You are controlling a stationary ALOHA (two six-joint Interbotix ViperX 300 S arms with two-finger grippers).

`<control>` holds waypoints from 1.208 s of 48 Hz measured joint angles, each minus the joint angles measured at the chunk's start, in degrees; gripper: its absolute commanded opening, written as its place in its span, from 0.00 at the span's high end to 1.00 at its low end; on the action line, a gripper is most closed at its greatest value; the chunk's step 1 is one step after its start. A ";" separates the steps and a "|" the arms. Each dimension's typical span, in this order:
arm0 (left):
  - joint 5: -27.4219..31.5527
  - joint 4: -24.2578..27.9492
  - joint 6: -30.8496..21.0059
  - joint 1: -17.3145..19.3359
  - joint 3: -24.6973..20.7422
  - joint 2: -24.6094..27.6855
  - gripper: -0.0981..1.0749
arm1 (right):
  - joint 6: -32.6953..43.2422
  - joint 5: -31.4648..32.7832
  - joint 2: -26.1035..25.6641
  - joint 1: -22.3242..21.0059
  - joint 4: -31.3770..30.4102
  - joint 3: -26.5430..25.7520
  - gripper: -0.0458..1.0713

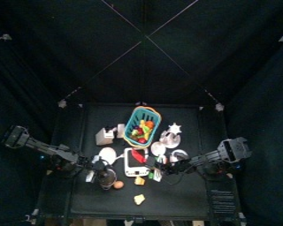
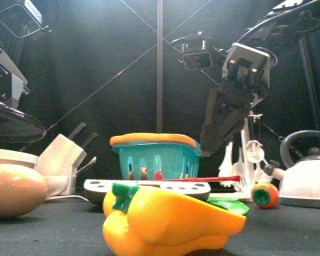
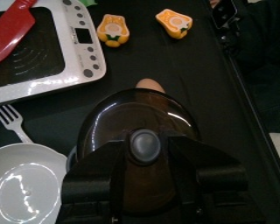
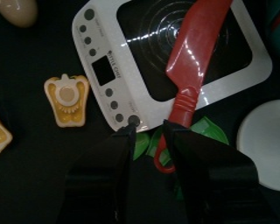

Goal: Drop pot lid close to pot

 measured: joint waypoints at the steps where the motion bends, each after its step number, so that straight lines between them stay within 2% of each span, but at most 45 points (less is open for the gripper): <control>1: 0.00 0.09 0.00 -0.09 0.00 0.00 0.41 | 0.00 0.09 0.00 0.00 0.00 0.00 0.32; 15: -0.88 0.09 0.00 -0.09 -1.32 0.00 0.41 | -0.18 1.49 -0.88 0.18 0.00 0.00 0.32; 24: -5.45 0.00 0.09 -0.18 -3.52 0.70 0.41 | 0.00 4.31 -2.29 0.18 0.09 0.09 0.32; 30: -8.61 0.00 0.09 -0.35 -4.83 3.08 0.41 | 0.44 5.10 -2.64 0.26 0.09 0.70 0.32; 36: -9.40 0.00 0.09 -1.14 -6.59 6.50 0.41 | 0.44 5.19 -2.99 0.88 0.53 1.41 0.32; 42: -9.40 0.00 0.00 -4.48 -8.53 10.37 0.41 | 0.44 5.27 -3.34 1.14 0.88 1.85 0.32; 47: -9.40 -0.70 -0.09 -8.88 -9.84 13.36 0.41 | 0.44 5.27 -3.34 1.23 0.97 2.02 0.32; 50: -9.40 -2.46 -0.18 -11.87 -11.43 16.08 0.41 | 0.44 5.27 -3.34 1.32 1.05 2.02 0.32; 58: -9.05 -7.91 -0.18 -15.82 -13.62 20.92 0.41 | 0.44 5.27 -3.34 1.23 1.05 2.02 0.32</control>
